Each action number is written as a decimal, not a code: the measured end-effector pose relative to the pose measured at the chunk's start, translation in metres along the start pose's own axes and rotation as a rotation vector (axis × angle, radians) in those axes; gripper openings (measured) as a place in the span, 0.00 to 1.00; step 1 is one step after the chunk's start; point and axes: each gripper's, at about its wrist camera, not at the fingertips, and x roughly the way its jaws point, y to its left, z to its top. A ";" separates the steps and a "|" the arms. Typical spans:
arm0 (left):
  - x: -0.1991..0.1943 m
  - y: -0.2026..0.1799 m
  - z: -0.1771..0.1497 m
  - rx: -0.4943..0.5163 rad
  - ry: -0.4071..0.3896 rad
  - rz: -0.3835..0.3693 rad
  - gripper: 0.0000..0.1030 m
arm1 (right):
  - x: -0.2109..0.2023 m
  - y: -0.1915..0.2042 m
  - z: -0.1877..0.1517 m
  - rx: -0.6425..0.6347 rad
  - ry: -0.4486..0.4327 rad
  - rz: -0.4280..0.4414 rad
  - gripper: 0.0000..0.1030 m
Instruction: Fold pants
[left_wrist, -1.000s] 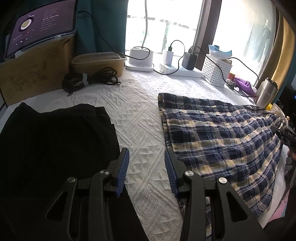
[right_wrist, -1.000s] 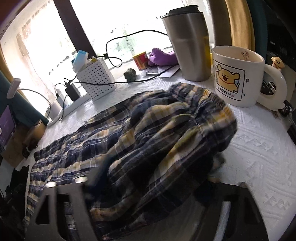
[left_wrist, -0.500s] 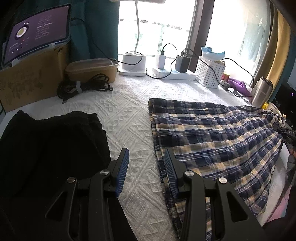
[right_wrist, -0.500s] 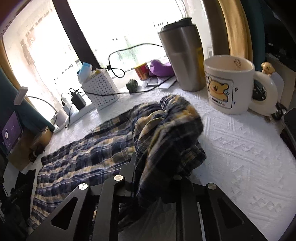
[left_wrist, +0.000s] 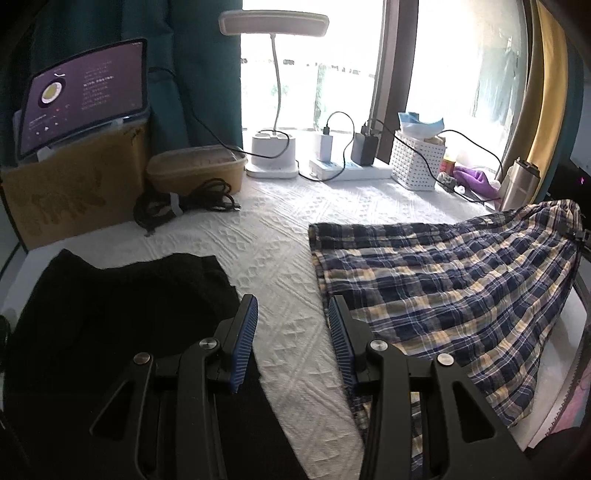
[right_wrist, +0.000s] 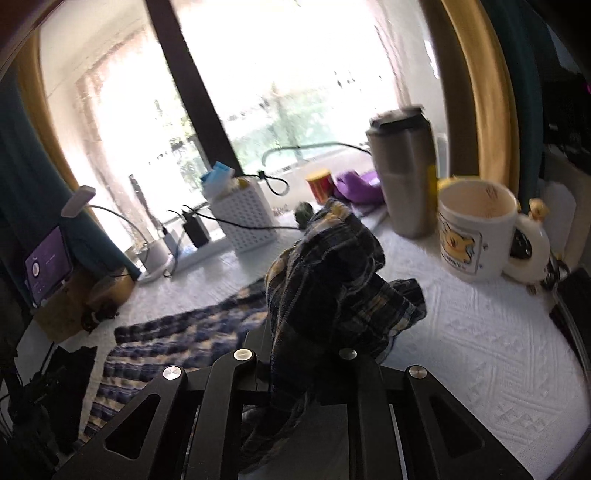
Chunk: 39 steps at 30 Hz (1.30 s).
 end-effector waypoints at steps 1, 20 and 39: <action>-0.002 0.002 0.000 0.001 -0.004 0.001 0.38 | -0.001 0.006 0.002 -0.011 -0.005 0.003 0.14; -0.016 0.044 -0.010 -0.051 -0.044 -0.033 0.38 | 0.013 0.121 0.006 -0.190 0.006 0.097 0.14; -0.031 0.078 -0.016 -0.078 -0.054 -0.011 0.39 | 0.063 0.254 -0.049 -0.339 0.186 0.319 0.11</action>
